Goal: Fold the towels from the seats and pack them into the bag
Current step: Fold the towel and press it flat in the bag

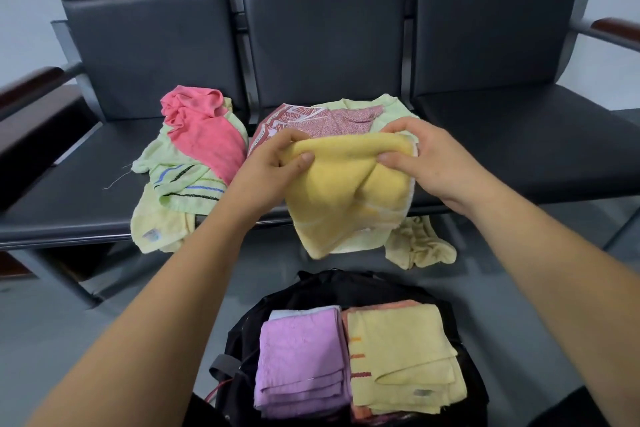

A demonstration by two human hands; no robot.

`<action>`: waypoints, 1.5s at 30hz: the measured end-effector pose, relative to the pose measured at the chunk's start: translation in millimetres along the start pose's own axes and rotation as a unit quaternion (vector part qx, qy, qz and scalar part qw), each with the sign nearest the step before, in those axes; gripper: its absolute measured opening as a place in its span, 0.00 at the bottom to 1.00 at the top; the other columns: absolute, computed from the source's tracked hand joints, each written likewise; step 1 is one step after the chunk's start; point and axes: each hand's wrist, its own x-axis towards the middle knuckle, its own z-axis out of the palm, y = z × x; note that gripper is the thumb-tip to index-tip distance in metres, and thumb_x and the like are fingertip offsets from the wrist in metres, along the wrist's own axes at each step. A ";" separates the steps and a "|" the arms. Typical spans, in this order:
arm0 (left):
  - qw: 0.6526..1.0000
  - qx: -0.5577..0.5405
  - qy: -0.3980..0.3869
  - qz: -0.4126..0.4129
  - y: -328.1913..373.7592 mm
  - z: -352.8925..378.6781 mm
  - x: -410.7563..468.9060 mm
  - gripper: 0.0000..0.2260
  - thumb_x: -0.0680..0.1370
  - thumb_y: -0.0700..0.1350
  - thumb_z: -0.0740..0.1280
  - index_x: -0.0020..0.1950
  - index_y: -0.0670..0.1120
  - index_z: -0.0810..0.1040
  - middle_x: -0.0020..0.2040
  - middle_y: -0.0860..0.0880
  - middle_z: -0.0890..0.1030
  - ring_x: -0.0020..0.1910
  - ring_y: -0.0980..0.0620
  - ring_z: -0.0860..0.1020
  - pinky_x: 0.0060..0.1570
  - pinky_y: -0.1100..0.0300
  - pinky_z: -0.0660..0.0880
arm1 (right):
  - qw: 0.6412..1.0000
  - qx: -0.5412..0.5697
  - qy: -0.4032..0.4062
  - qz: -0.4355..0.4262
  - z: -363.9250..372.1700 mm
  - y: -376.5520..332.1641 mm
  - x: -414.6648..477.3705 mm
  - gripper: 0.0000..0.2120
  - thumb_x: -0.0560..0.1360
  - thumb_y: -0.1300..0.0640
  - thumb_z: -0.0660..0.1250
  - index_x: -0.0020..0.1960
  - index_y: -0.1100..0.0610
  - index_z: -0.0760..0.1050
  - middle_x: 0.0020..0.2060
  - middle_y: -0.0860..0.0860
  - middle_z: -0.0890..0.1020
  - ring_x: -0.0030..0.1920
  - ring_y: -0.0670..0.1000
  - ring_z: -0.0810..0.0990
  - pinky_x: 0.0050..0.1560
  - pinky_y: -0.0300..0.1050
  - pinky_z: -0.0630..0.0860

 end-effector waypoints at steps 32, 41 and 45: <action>0.897 -0.352 -0.068 -0.259 4.7 19.7 -4.1 0.20 0.73 0.43 0.74 0.62 0.43 0.75 0.54 0.40 0.83 0.49 0.44 0.84 0.43 0.49 0.83 | 0.935 0.280 -0.044 0.213 -5.0 7.6 -4.7 0.12 0.77 0.54 0.72 0.58 0.60 0.81 0.48 0.57 0.87 0.45 0.55 0.87 0.45 0.51 0.85; 0.998 0.019 -0.020 -0.056 3.6 17.0 -11.7 0.08 0.78 0.35 0.69 0.53 0.47 0.81 0.40 0.51 0.79 0.36 0.58 0.78 0.41 0.63 0.76 | 0.999 -0.007 -0.005 0.041 -2.5 9.0 -6.8 0.10 0.72 0.63 0.77 0.49 0.52 0.82 0.47 0.47 0.81 0.46 0.44 0.81 0.41 0.30 0.76; 0.998 0.046 -0.017 -0.028 -1.7 16.6 -9.4 0.04 0.80 0.39 0.68 0.50 0.48 0.78 0.37 0.54 0.75 0.36 0.56 0.71 0.38 0.62 0.70 | 0.999 0.002 0.002 0.044 0.3 16.9 -4.4 0.08 0.72 0.61 0.77 0.47 0.51 0.81 0.49 0.50 0.82 0.52 0.51 0.82 0.54 0.47 0.80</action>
